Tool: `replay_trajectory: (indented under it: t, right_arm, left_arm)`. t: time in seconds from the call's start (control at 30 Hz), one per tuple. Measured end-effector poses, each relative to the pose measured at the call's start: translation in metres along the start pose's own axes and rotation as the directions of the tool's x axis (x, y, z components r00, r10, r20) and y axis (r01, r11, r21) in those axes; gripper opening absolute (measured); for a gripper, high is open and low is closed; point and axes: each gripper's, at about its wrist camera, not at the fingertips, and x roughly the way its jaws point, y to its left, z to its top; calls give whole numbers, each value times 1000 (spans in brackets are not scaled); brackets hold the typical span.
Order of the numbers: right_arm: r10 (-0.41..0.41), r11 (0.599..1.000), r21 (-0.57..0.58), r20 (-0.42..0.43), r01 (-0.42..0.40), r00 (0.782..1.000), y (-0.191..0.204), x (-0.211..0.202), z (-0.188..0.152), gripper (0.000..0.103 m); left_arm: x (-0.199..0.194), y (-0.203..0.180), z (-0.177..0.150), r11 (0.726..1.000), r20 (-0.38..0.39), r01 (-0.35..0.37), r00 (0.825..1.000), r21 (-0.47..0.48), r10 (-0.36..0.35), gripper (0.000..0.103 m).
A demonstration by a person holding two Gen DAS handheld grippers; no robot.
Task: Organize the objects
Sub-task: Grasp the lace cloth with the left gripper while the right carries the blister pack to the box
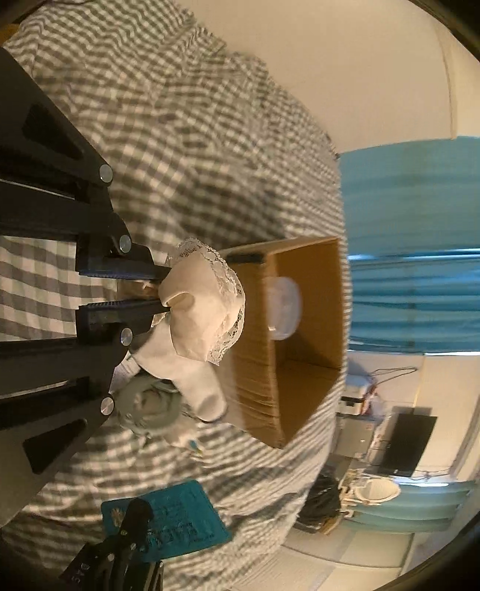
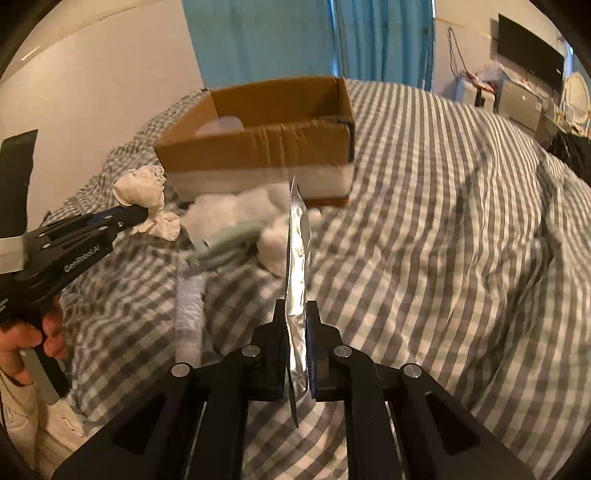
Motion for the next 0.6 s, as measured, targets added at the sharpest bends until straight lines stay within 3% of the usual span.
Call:
replay_trajectory:
  t: [0.2,0.3,0.43,0.6]
  right_arm:
    - [46,998,-51,75,-42,996,17,-28,31,8]
    - [64,995,-88,113,-54,992,26,-40,52,8]
    - [111,989,-112,161,-94,981,34,-53,92,8]
    - [102,986,-155,232,-66,967,44,-59,146,8]
  left_arm:
    - [-28,5,26,999,28,8,1000,-31,-7,9]
    - [-39,4,44,999,50,-23,998,-28,25,9]
    - [-52,1,73,999,107,-41,993,-13,42,9]
    - [-50,2,109,999,143,-32,989,-25,35,9]
